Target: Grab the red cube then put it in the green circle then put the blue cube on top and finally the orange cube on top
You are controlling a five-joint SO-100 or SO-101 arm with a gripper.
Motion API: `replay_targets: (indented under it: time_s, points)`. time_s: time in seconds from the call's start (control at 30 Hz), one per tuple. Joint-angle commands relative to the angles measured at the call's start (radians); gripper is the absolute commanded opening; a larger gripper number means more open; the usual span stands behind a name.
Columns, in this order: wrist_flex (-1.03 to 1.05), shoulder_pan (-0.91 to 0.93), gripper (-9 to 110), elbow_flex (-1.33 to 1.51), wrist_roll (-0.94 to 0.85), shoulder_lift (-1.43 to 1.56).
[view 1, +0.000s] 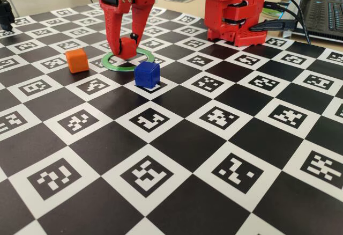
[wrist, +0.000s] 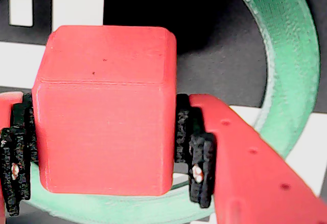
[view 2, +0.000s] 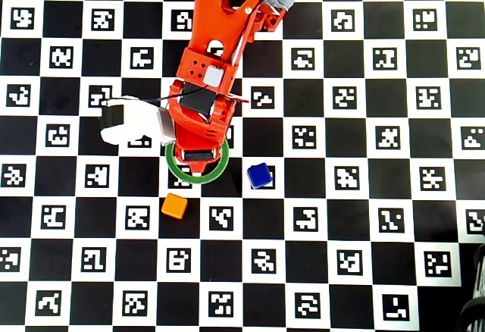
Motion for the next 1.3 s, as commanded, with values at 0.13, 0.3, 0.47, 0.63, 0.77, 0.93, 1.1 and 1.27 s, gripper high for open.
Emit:
replay_targets:
  time_s: [0.13, 0.3, 0.47, 0.63, 0.77, 0.93, 1.1, 1.27]
  points:
    - [-0.025, -0.006, 13, 0.0, 0.015, 0.011]
    - [-0.028, -0.009, 13, 0.006, 0.015, 0.009]
    - [-0.025, -0.012, 20, 0.014, 0.015, 0.008]
    - [-0.015, -0.011, 37, 0.011, 0.02, 0.014]
    - [0.038, -0.003, 44, -0.02, 0.025, 0.032]
    - [0.184, 0.018, 46, -0.149, 0.041, 0.077]
    - [0.347, 0.006, 46, -0.311, 0.089, 0.107]
    - [0.479, -0.078, 46, -0.436, 0.195, 0.106]
